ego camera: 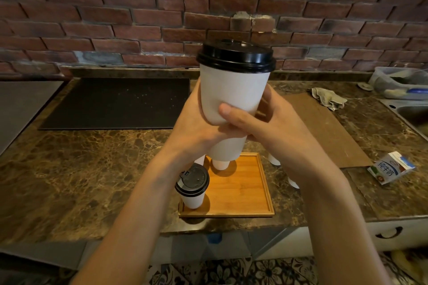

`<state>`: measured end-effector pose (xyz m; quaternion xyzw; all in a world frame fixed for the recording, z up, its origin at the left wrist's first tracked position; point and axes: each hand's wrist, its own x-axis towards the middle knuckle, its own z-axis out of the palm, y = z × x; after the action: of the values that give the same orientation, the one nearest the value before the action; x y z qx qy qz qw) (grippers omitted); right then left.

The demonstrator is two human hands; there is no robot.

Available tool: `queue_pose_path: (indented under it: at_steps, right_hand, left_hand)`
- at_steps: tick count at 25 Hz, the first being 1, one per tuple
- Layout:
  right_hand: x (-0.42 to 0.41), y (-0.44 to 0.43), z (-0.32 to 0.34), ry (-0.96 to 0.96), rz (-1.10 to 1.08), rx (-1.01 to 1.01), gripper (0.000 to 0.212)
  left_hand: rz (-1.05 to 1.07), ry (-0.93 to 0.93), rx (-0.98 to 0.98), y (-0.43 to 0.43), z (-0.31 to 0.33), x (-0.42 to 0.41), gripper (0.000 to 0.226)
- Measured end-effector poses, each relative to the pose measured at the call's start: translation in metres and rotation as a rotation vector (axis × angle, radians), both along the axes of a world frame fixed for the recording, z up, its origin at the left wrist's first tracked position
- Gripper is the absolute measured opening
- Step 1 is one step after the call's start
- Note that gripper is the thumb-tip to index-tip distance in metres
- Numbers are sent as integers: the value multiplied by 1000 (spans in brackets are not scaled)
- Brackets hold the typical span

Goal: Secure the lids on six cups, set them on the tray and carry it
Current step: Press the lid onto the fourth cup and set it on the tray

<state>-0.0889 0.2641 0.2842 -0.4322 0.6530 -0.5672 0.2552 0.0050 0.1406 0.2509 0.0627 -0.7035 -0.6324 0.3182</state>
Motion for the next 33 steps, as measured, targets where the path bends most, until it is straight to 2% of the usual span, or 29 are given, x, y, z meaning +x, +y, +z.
queue_pose_path:
  at_steps: [3, 10, 16, 20, 28, 33]
  right_hand:
    - [2, -4, 1, 48, -43, 0, 85]
    - [0, -3, 2, 105, -48, -7, 81]
    - [-6, 0, 12, 165, 19, -24, 66]
    - [-6, 1, 15, 160, 42, -46, 58]
    - [-11, -1, 15, 152, -7, -44, 59]
    - [-11, -5, 16, 131, -87, -91, 81]
  left_hand:
    - [2, -18, 6, 0, 0, 1, 83]
    - [-45, -57, -4, -4, 0, 5, 75]
    - [-337, -168, 63, -11, -4, 11, 74]
    - [-454, -221, 60, -14, 0, 13, 54]
    - [-277, -223, 31, -14, -5, 2, 66]
    - [-133, -207, -30, -6, -5, -6, 70]
